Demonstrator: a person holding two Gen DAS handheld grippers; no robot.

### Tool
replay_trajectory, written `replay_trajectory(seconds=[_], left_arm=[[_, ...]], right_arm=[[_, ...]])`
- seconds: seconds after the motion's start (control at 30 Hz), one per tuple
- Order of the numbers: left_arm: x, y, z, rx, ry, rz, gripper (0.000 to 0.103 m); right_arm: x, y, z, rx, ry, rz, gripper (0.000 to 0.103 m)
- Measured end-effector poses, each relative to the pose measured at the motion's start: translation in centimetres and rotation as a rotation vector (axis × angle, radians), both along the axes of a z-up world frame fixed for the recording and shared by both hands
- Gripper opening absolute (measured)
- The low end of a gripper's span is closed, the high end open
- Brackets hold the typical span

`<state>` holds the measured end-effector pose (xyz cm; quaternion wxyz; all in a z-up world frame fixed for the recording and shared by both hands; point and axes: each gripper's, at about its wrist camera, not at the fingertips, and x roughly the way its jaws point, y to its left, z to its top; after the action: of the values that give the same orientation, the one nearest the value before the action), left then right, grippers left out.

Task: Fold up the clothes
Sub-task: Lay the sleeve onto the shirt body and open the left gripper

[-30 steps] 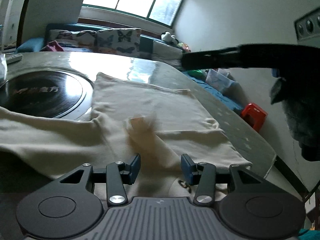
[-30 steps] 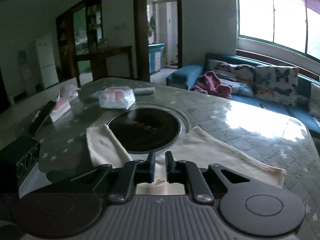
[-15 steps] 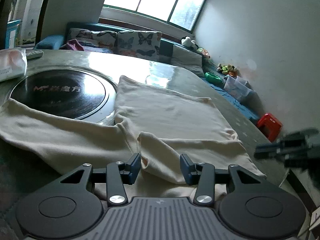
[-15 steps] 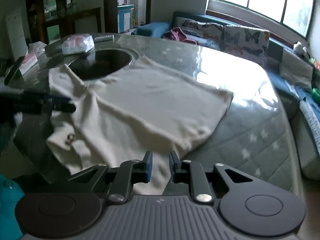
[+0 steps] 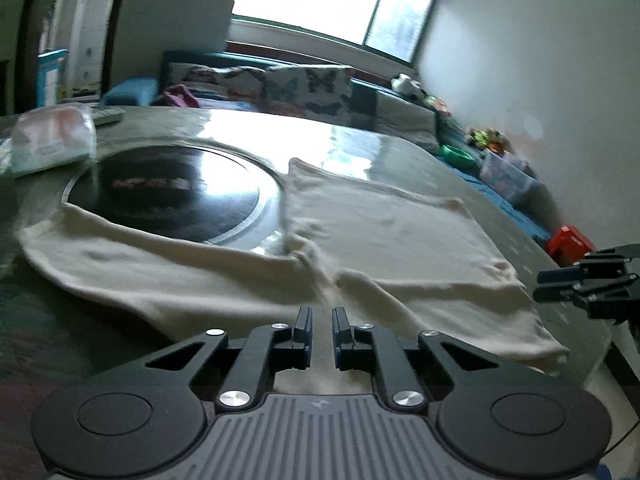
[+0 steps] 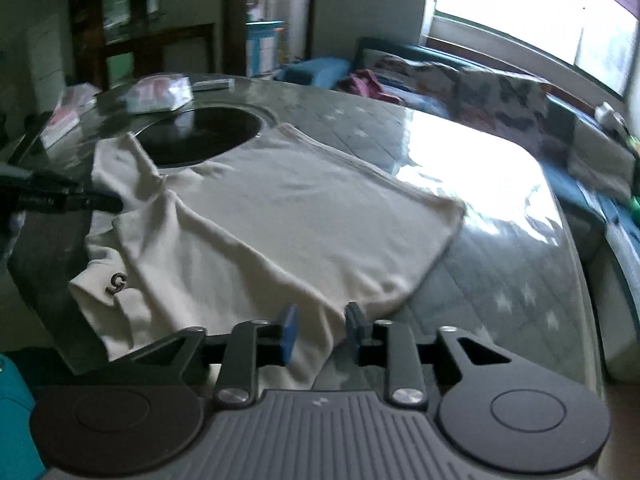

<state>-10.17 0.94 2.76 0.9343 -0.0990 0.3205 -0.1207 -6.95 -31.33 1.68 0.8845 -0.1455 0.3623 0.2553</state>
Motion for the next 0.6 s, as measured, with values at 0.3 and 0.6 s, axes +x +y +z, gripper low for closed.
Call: replay_trajectory(seconds=[0.3, 0.6], left_arm=[[2.2, 2.4, -0.2, 0.072, 0.020, 0.076, 0.012], [2.9, 2.1, -1.0, 0.118, 0.041, 0.098, 0.012]], right_arm=[[3.7, 0.3, -1.1, -0.044, 0.070, 0.201, 0.028], [4.8, -0.7, -1.0, -0.032, 0.145, 0.286, 0.005]])
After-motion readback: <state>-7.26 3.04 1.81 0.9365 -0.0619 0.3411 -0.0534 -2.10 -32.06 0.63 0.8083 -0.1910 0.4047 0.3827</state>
